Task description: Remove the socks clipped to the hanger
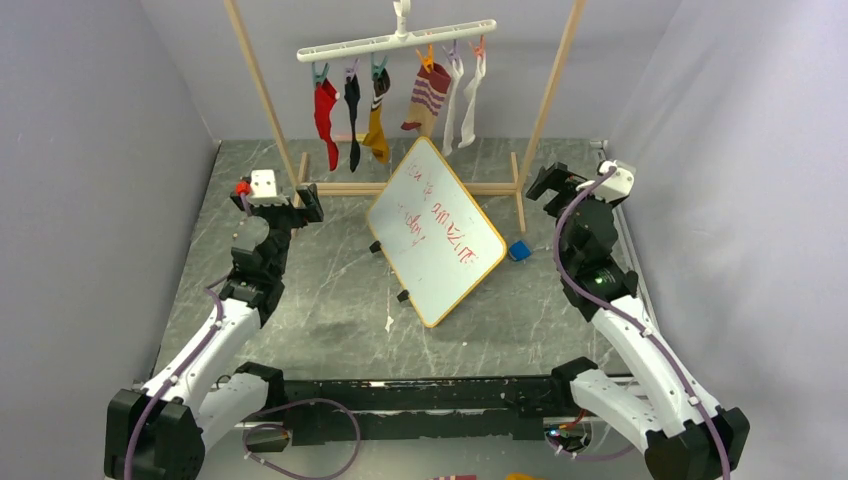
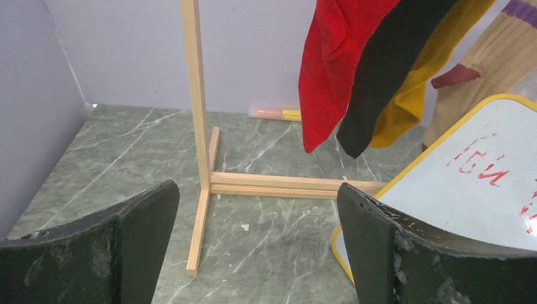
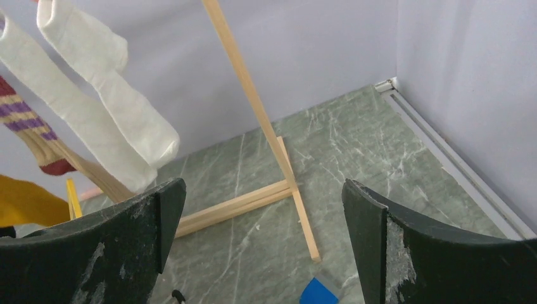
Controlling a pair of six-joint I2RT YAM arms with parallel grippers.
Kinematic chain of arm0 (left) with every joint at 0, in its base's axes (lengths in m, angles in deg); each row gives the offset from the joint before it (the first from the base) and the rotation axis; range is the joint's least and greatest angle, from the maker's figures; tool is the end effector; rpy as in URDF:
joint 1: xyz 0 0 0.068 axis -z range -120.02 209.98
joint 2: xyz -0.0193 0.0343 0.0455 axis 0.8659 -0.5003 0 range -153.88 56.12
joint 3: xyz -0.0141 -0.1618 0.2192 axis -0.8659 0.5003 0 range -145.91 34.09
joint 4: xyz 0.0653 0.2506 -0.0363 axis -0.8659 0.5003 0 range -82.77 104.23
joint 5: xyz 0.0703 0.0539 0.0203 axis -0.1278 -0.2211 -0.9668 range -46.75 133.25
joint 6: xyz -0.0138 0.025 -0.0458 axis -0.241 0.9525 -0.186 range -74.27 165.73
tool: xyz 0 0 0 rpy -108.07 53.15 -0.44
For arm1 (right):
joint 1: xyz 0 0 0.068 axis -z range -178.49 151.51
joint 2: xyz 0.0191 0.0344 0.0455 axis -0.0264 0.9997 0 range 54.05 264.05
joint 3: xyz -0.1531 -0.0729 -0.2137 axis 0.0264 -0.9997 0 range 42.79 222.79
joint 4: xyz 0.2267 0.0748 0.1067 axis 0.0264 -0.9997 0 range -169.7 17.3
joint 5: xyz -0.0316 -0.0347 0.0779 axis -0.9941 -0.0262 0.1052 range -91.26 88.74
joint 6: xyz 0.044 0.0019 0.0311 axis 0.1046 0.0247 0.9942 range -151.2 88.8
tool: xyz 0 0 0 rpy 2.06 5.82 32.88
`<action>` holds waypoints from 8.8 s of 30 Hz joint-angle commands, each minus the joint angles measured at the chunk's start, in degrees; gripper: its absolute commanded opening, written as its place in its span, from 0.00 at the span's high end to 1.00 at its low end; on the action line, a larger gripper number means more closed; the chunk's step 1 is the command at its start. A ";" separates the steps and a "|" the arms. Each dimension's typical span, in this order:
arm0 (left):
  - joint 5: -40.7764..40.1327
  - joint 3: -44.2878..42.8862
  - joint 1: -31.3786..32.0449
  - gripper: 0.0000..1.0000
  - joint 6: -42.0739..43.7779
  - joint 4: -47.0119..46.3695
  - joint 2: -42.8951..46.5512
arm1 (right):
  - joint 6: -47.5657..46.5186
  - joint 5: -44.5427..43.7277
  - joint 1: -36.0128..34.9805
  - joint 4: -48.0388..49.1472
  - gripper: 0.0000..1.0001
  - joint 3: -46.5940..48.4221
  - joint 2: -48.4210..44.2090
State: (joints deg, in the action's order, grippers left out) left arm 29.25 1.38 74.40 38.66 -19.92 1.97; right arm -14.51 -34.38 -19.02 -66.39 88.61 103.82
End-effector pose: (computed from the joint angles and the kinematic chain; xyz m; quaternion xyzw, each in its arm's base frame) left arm 0.2186 -0.0472 0.3046 -0.0475 0.6704 -0.0569 0.7383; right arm 0.1958 0.0525 0.3623 0.1832 0.6702 0.0337 0.7184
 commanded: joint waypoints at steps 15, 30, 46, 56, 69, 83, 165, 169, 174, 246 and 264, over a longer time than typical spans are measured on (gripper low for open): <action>9.71 -0.18 -6.04 0.00 -2.00 -7.81 -6.29 | 2.36 4.79 -0.16 9.20 0.00 0.99 5.48; 14.10 -21.56 -12.35 0.00 4.46 -5.89 -27.89 | -1.44 8.10 0.06 9.31 0.00 16.37 25.83; 29.88 -38.89 -21.98 0.31 5.55 -6.13 -45.42 | -2.14 16.12 0.06 8.62 0.00 12.32 21.34; 41.51 -41.49 -24.39 0.42 5.39 -8.82 -49.74 | -1.79 18.67 0.06 8.63 0.00 12.72 23.18; 37.91 -41.72 -24.61 0.95 5.25 -7.62 -49.40 | -1.45 20.33 0.05 8.48 0.00 12.72 22.49; 15.30 -32.21 -24.54 0.95 -2.79 -7.85 -42.01 | -0.40 22.11 -0.03 9.16 0.01 11.83 22.32; 11.62 4.75 14.40 0.09 -5.99 -15.64 -34.02 | 11.50 46.08 -7.56 -10.57 0.00 -21.42 -14.12; 13.40 4.26 14.90 0.10 -6.68 -18.46 -38.53 | 11.62 45.36 -9.33 -5.77 0.00 -22.92 -10.20; 14.78 3.20 15.93 0.11 -7.17 -20.73 -42.59 | 12.66 44.24 -10.89 0.40 0.00 -24.20 -6.28; 21.23 -40.32 33.91 0.09 -4.11 -11.25 -75.09 | 57.61 -3.35 -12.78 -60.24 0.00 -11.41 -15.40; 10.13 -28.18 33.35 0.02 2.14 -4.79 -51.63 | 40.90 24.95 -12.99 -45.83 0.00 0.61 -9.32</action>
State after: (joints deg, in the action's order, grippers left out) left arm 44.18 -29.68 108.03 38.68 -26.09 -57.72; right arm 35.50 -18.87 -31.59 -122.33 86.47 92.33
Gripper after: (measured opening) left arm 0.974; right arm 0.997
